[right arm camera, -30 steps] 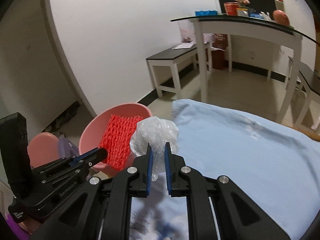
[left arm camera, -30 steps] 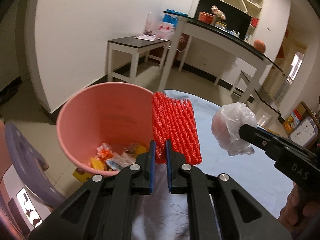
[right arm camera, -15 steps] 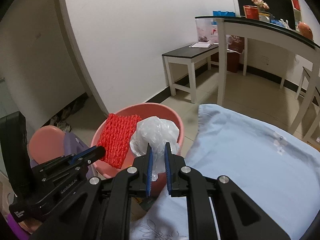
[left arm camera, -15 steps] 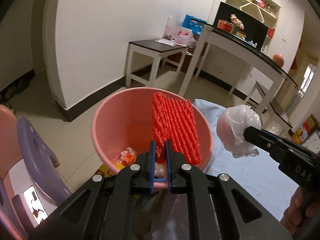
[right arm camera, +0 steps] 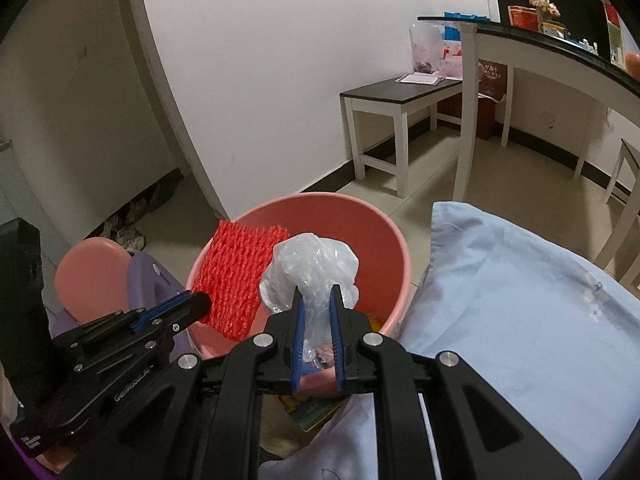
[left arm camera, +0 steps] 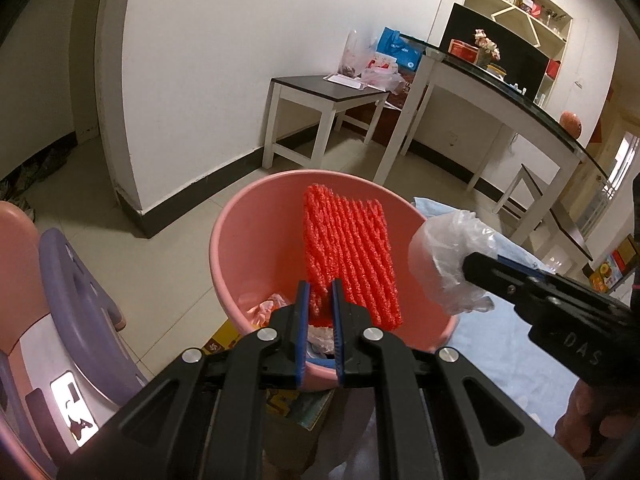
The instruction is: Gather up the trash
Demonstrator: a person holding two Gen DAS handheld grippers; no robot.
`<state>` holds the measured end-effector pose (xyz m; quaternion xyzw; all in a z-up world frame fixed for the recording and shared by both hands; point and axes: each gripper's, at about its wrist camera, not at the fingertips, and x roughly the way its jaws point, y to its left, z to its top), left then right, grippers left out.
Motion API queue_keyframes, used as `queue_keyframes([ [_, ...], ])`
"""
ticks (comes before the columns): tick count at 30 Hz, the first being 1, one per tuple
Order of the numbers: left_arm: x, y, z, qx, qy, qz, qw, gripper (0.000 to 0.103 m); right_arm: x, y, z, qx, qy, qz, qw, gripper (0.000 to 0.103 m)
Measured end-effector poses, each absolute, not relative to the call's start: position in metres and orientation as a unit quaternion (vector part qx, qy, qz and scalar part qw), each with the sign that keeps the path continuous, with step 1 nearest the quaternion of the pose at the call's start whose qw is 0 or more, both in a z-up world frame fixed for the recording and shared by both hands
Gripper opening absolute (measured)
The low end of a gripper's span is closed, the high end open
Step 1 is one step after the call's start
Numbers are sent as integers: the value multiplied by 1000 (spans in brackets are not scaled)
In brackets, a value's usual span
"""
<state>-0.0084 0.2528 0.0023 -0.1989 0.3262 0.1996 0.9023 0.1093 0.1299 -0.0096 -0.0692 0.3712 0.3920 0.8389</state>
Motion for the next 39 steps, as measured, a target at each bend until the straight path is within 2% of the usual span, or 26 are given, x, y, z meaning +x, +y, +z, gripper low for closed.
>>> queue_keyframes([
  [5,-6,257,0,-201,330,200,900,13,114,136,-17,-72,375,392,837,13],
  [7,-4,257,-2,-198,332,198,901,18,117,137,-20,-72,377,392,837,15],
  [14,-2,256,-3,-196,332,196,902,21,121,141,-25,-76,379,392,835,19],
  [17,-1,257,-3,-196,332,195,902,28,121,140,-25,-75,378,393,835,23],
  [21,0,255,-2,-196,331,193,903,29,120,137,-23,-70,370,397,837,39],
  [25,1,253,-1,-193,331,193,903,34,118,133,-17,-67,361,400,840,42],
  [39,-1,237,11,-175,323,189,911,35,98,92,5,-61,333,385,859,60],
])
